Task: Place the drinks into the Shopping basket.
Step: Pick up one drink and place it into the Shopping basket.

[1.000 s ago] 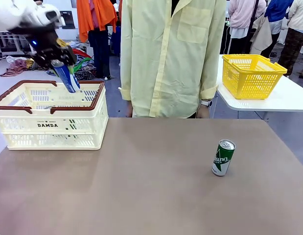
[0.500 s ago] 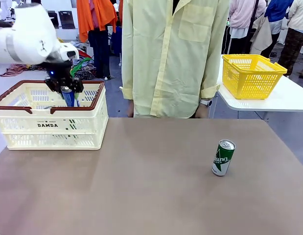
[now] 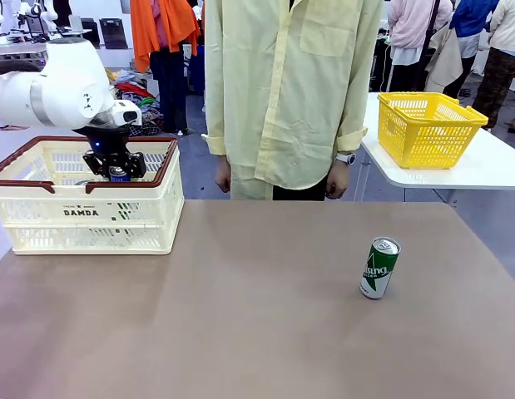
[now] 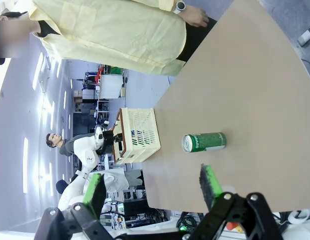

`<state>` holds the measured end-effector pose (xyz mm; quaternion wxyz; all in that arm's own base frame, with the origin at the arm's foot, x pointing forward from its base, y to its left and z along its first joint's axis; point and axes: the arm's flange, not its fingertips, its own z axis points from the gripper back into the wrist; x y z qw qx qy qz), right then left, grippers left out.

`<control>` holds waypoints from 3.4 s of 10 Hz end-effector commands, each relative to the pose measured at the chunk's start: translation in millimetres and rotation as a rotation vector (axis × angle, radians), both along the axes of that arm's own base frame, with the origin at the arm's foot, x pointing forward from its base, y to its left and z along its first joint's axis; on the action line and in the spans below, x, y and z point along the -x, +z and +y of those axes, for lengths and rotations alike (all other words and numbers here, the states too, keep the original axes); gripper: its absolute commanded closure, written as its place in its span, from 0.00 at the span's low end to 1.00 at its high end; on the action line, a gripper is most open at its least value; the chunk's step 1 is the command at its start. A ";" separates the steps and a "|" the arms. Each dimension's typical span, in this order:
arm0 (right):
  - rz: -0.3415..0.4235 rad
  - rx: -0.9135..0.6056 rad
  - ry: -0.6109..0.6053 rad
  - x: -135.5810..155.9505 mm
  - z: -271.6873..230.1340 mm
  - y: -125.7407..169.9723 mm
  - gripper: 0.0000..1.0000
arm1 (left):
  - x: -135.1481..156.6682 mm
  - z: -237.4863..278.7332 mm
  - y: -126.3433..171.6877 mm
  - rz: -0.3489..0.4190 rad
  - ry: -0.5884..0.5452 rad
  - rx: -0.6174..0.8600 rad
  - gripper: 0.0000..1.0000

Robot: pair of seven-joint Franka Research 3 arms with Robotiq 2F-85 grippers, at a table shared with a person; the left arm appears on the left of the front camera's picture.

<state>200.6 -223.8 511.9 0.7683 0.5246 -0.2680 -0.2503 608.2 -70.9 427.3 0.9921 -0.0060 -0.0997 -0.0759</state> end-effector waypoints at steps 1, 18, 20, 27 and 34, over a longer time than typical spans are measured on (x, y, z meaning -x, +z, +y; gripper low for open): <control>-0.024 -0.005 0.006 -0.4 -0.8 1.6 0.00 | -6.8 0.4 6.9 0.010 -0.010 -0.012 1.00; -0.024 -0.005 0.006 -0.4 -0.8 1.6 0.00 | 307.1 215.2 148.7 0.025 -0.109 0.994 0.00; -0.024 -0.005 0.006 -0.4 -0.8 1.6 0.00 | 316.0 251.5 101.8 0.050 -0.149 1.135 0.00; -0.024 -0.005 0.006 -0.4 -0.8 1.6 0.00 | 341.0 251.4 116.4 0.026 -0.110 1.071 0.00; -0.024 -0.005 0.006 -0.4 -0.8 1.6 0.00 | 341.0 251.4 116.4 0.026 -0.110 1.071 0.00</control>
